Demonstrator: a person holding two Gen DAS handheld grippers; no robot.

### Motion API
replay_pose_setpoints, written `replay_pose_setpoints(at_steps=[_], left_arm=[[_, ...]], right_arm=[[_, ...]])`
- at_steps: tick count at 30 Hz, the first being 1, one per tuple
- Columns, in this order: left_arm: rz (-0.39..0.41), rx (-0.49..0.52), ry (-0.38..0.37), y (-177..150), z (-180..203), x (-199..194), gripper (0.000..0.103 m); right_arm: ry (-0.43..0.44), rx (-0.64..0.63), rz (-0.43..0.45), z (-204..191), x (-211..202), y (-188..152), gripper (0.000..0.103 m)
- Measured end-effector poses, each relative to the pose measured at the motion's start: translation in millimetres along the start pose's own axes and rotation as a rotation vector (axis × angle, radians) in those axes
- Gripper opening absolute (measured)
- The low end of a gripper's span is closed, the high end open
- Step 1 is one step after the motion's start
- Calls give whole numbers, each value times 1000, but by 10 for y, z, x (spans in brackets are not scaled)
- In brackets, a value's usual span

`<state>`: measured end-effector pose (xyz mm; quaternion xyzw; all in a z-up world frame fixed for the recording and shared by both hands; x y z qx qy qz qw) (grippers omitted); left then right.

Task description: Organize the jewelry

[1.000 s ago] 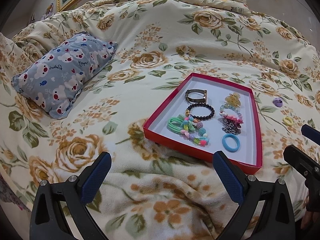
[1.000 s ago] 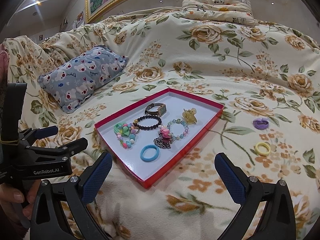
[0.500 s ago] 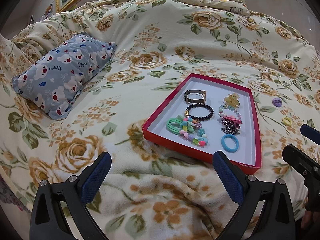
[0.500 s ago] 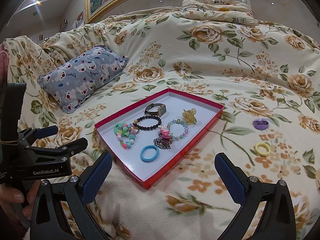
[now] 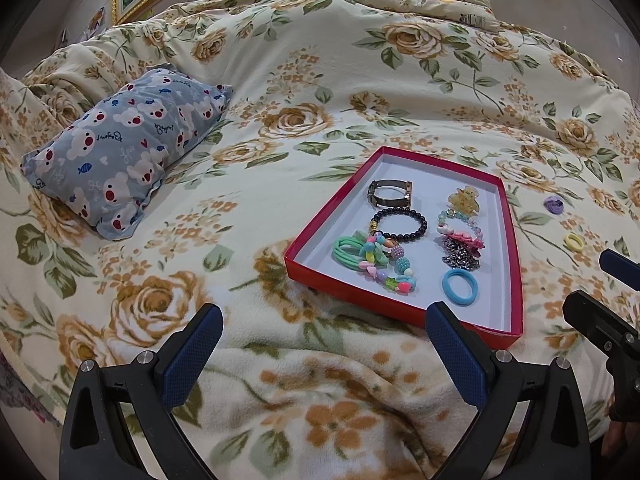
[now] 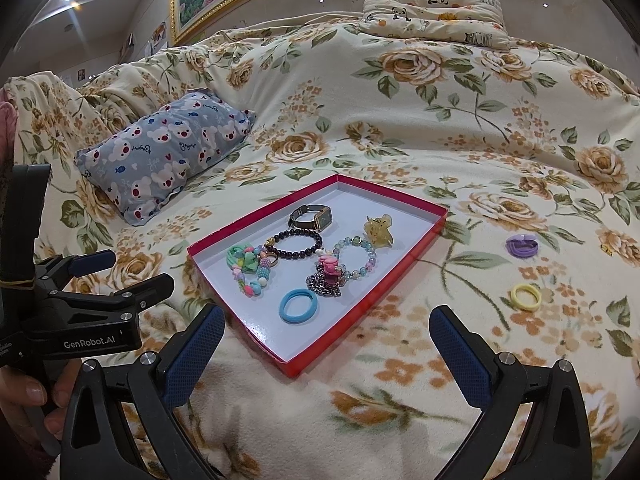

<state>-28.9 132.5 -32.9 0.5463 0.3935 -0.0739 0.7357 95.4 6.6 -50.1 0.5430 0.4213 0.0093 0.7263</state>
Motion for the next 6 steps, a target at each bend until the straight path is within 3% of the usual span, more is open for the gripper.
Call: replay_pose_setpoints(at_steps=[6], left_arm=[[-2,-2,1,-3,-1,1,102]], right_arm=[[1,3,1,3,1,-1,103]])
Point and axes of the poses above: each gripper's, at about its wrist camera, not at the fingertips, and x roughly the way its jaws point, z to its right, y to its top, the point moved 10 cm from there along x, roughly the way its jaws point, and after that the axes turned 15 degrees about -x, right-handed, at the moved point
